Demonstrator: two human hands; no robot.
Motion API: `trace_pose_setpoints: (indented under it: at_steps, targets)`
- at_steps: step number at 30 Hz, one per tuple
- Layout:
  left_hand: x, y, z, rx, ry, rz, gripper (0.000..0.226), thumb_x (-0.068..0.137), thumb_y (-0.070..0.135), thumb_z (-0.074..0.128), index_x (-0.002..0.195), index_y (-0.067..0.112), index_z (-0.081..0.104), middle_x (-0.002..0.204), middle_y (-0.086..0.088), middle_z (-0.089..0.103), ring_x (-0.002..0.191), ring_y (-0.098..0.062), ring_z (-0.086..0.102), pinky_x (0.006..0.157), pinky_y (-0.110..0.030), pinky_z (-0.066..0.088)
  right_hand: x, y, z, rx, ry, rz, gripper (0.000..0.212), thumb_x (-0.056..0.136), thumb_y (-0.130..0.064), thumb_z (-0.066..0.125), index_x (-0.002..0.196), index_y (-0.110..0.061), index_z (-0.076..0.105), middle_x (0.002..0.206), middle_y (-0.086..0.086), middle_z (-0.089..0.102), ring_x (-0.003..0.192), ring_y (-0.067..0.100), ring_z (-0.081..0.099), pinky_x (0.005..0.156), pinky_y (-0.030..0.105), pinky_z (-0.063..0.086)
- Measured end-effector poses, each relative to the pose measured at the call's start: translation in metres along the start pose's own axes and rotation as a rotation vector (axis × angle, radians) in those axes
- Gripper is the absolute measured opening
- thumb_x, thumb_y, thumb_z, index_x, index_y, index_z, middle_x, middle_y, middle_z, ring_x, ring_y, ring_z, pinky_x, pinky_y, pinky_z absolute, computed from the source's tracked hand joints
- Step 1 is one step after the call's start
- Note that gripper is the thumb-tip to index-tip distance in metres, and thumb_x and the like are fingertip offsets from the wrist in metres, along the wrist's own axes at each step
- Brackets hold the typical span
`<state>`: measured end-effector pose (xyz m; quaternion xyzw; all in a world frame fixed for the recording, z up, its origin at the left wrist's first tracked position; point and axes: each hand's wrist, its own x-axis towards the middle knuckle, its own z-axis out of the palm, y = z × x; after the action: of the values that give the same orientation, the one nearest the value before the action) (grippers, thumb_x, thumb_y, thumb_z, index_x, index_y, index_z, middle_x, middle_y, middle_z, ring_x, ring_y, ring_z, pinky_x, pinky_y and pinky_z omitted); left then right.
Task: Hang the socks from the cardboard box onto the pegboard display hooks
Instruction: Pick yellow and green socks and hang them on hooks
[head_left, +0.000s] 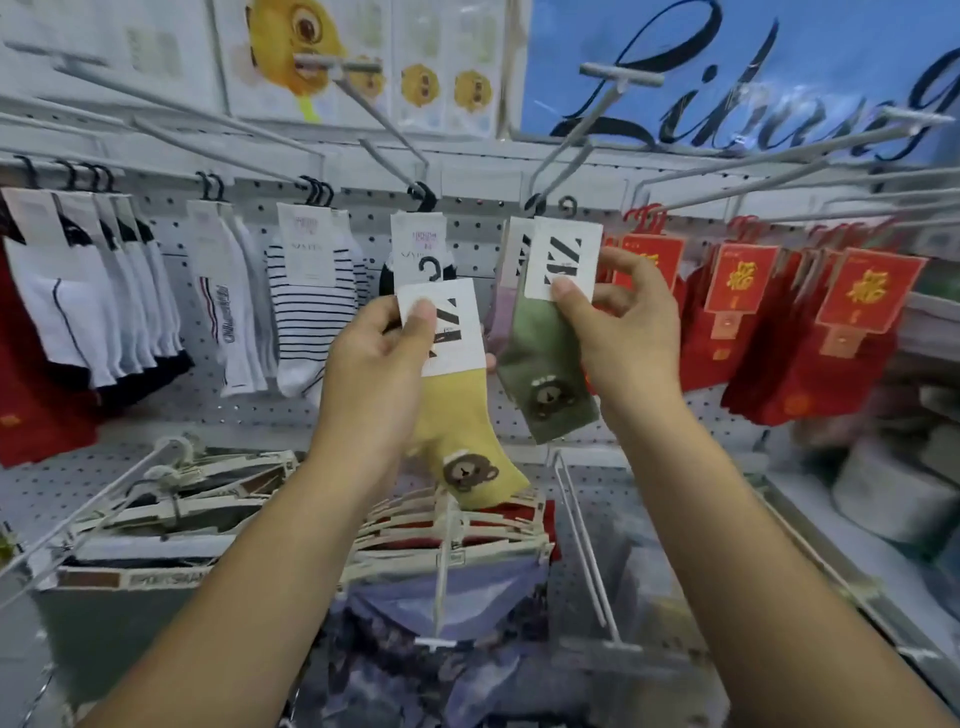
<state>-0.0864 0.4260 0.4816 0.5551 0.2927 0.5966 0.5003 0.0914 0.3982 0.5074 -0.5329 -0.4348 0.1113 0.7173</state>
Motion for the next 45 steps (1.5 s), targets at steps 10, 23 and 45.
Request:
trace_pose_setpoints:
  at_steps: [10, 23, 45]
  targets:
    - [0.022, -0.014, 0.015, 0.008, 0.024, 0.035, 0.023, 0.095, 0.043, 0.056, 0.102, 0.028, 0.072, 0.105, -0.013, 0.078, 0.101, -0.042, 0.072, 0.090, -0.071, 0.052, 0.039, 0.024, 0.013, 0.007, -0.083, -0.081, 0.039, 0.087, -0.026, 0.078, 0.122, -0.029, 0.061, 0.089, 0.004, 0.077, 0.082, 0.017, 0.075, 0.080, 0.049, 0.061]
    - [0.034, -0.018, 0.038, 0.095, 0.049, 0.109, 0.022, 0.105, 0.030, 0.054, 0.096, 0.024, 0.073, 0.092, 0.005, 0.077, 0.082, -0.010, 0.068, 0.076, -0.033, 0.053, 0.026, 0.032, -0.007, -0.106, -0.013, -0.191, 0.024, 0.093, -0.024, 0.073, 0.115, -0.021, 0.066, 0.101, -0.008, 0.069, 0.089, 0.000, 0.064, 0.075, 0.009, 0.049]
    - [0.039, 0.041, 0.085, 0.610, 0.191, 0.854, 0.020, 0.092, 0.031, 0.073, 0.104, 0.016, 0.068, 0.099, 0.002, 0.070, 0.095, -0.012, 0.065, 0.080, -0.021, 0.048, 0.060, 0.008, -0.007, 0.034, -0.204, -0.295, 0.029, 0.096, -0.010, 0.067, 0.123, -0.017, 0.065, 0.079, -0.010, 0.066, 0.071, -0.006, 0.063, 0.063, 0.009, 0.045]
